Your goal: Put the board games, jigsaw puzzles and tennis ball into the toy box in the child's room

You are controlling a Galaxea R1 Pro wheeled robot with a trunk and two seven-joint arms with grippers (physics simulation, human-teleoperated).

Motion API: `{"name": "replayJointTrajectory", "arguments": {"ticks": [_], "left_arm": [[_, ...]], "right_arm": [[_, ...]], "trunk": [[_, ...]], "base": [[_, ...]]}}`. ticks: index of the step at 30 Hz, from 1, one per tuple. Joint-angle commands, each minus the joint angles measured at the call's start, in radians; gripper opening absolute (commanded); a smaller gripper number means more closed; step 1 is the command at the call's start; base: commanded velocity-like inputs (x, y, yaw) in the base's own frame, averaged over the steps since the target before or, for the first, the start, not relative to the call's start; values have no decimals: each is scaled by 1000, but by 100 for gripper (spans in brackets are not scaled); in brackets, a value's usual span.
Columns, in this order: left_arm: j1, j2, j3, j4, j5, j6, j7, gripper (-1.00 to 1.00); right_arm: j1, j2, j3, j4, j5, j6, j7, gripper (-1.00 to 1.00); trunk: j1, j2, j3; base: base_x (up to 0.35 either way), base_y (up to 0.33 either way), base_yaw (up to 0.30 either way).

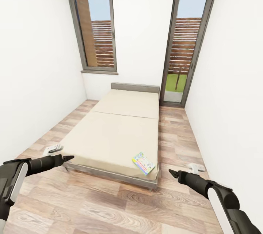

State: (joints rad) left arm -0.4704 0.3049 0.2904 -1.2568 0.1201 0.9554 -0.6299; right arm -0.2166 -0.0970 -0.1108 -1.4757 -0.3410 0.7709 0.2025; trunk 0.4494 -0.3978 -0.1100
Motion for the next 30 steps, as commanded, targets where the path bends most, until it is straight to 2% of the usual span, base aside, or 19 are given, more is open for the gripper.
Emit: {"name": "replayJointTrajectory", "arguments": {"ticks": [1, 14, 23, 30], "left_arm": [[-1, 0, 1, 0, 9, 8, 2, 100], [-1, 0, 1, 0, 9, 8, 2, 100], [-1, 0, 1, 0, 9, 8, 2, 100], [-1, 0, 1, 0, 9, 8, 2, 100]], "right_arm": [[-1, 0, -1, 0, 3, 6, 6, 100], [-1, 0, -1, 1, 3, 5, 6, 100], [-1, 0, -1, 2, 2, 5, 6, 100], [-1, 0, -1, 2, 2, 5, 6, 100]], "trunk": [[1, -2, -2], [1, -2, -2], [1, -2, -2], [1, -2, -2]], "base": [[0, 278, -280], [0, 232, -280], [0, 50, -255], [0, 6, -84]]}}
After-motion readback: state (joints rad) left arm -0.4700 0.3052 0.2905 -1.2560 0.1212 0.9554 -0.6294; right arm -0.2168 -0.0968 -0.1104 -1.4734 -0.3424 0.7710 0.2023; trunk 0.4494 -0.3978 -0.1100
